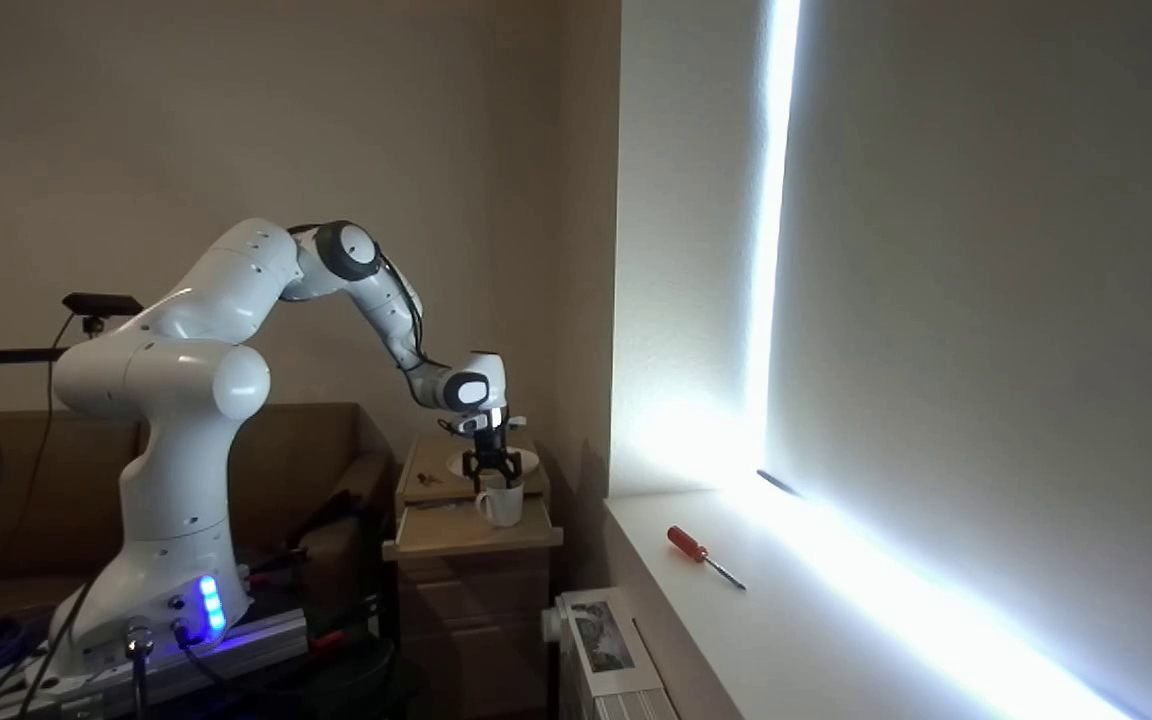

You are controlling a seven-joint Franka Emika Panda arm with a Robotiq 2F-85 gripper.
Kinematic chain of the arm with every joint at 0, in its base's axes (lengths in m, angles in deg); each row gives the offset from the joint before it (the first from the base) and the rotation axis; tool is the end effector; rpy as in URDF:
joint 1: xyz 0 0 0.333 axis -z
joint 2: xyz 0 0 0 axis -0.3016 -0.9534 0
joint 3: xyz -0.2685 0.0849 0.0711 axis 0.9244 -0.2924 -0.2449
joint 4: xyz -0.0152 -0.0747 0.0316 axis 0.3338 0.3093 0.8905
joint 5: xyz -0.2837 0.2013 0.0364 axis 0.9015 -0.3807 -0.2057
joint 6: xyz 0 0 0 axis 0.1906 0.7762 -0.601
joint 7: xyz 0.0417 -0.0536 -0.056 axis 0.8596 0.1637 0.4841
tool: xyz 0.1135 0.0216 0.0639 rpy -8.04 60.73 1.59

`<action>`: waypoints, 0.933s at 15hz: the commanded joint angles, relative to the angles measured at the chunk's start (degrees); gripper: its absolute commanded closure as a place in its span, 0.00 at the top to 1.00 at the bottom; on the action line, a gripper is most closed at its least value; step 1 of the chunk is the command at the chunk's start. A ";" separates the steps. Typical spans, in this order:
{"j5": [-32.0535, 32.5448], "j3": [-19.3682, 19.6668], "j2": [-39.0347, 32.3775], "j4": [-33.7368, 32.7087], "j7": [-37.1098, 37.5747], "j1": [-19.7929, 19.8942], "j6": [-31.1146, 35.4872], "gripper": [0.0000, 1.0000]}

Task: Put the white mug on the nightstand shelf, place the mug on the top of the night stand

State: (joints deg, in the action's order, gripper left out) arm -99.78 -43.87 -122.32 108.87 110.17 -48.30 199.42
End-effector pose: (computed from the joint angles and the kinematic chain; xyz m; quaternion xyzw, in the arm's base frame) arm 0.5986 0.0898 0.1193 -0.2268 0.9732 -0.0347 0.0183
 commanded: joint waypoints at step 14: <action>2.43 1.67 -1.95 -3.81 -0.08 1.05 -3.00 0.01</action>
State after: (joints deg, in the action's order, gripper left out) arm -99.21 -43.47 -124.61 105.46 110.15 -46.41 198.18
